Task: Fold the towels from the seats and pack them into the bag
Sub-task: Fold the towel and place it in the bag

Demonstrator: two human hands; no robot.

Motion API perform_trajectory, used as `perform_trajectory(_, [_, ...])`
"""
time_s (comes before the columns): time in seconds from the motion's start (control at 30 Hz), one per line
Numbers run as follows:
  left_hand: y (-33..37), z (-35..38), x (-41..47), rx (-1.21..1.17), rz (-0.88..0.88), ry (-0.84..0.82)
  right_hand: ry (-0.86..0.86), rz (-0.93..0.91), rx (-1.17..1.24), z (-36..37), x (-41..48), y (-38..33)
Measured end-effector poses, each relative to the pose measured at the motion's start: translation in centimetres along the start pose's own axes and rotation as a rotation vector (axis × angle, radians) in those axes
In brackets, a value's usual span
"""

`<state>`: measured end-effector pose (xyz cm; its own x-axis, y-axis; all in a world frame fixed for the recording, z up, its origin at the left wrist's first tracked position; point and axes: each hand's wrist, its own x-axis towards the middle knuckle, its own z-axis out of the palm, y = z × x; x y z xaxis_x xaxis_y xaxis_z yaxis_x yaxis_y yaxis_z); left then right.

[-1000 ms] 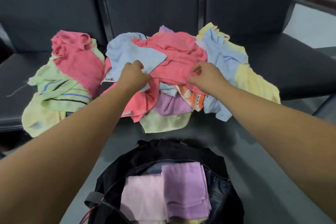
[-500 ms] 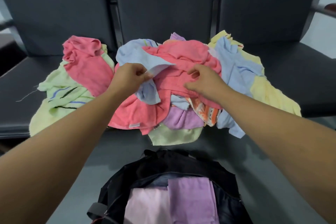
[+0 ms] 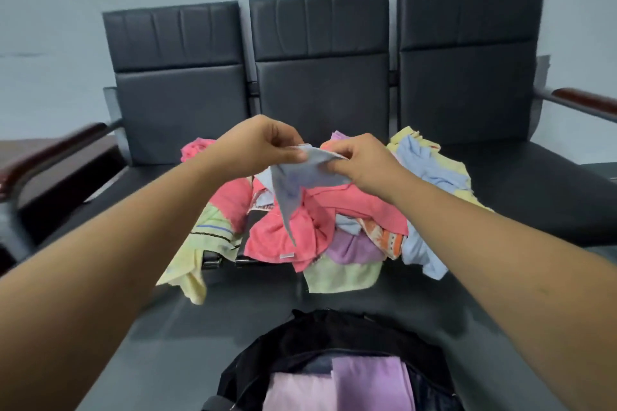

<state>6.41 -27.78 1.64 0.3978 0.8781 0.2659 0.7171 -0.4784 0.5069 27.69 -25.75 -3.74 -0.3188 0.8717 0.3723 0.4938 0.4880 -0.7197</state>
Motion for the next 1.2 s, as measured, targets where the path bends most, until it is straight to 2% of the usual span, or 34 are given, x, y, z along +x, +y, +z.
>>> perform_trajectory(0.1, [0.4, -2.0, -1.3, 0.285, -0.016, 0.041, 0.060, 0.017, 0.060, -2.1, -0.7, -3.0])
perform_trajectory(0.27, [1.8, -3.3, -2.4, 0.478, -0.060, 0.114, 0.143, -0.012, 0.097, -4.7, -1.2, -7.2])
perform_trajectory(0.4, [2.0, -5.3, -3.1, 0.441, -0.213, 0.191, 0.279, 0.023, 0.326, -7.5, -1.5, -9.7])
perform_trajectory(0.47, [2.5, -6.3, -3.8, 0.351, -0.235, 0.230, 0.342, 0.023, 0.381, -9.3, -1.8, -11.0])
perform_trajectory(0.53, [3.6, -7.5, -4.5, 0.229, -0.230, 0.297, 0.372, 0.017, 0.327, -11.3, -2.0, -12.0])
perform_trajectory(0.63, [5.4, -10.3, -4.6, 0.165, -0.227, 0.378, 0.353, 0.006, 0.193, -14.1, -2.3, -13.6])
perform_trajectory(0.7, [7.3, -12.6, -4.9, 0.021, -0.217, 0.427, 0.322, -0.006, 0.231, -15.8, -2.5, -15.1])
perform_trajectory(0.8, [12.0, -16.1, -6.5, -0.720, -0.065, 0.351, 0.226, -0.076, 0.656, -19.1, -2.7, -18.3])
perform_trajectory(0.83, [13.3, -17.3, -7.0, -0.852, 0.008, 0.312, 0.169, -0.114, 0.807, -20.3, -2.6, -19.1])
perform_trajectory(0.87, [14.4, -18.4, -7.4, -0.870, 0.062, 0.290, 0.113, -0.141, 0.899, -21.3, -2.6, -19.8])
perform_trajectory(0.9, [15.2, -19.2, -7.6, -0.807, 0.086, 0.276, 0.084, -0.144, 0.924, -21.9, -2.5, -20.2])
perform_trajectory(0.93, [15.5, -20.0, -7.5, -0.617, 0.071, 0.270, 0.091, -0.114, 0.893, -22.1, -2.5, -20.3])
perform_trajectory(1.0, [15.1, -20.9, -7.2, 0.059, -0.025, 0.238, 0.229, 0.020, 0.722, -22.1, -2.4, -19.7])
perform_trajectory(1.07, [14.0, -21.0, -6.6, 0.535, -0.133, 0.100, 0.345, 0.134, 0.539, -21.9, -2.6, -18.5])
perform_trajectory(1.13, [13.0, -20.4, -6.4, 0.686, -0.200, -0.009, 0.376, 0.190, 0.434, -21.7, -2.9, -17.3])
perform_trajectory(1.2, [12.2, -19.9, -6.4, 0.662, -0.232, -0.004, 0.388, 0.216, 0.322, -21.1, -3.4, -16.6])
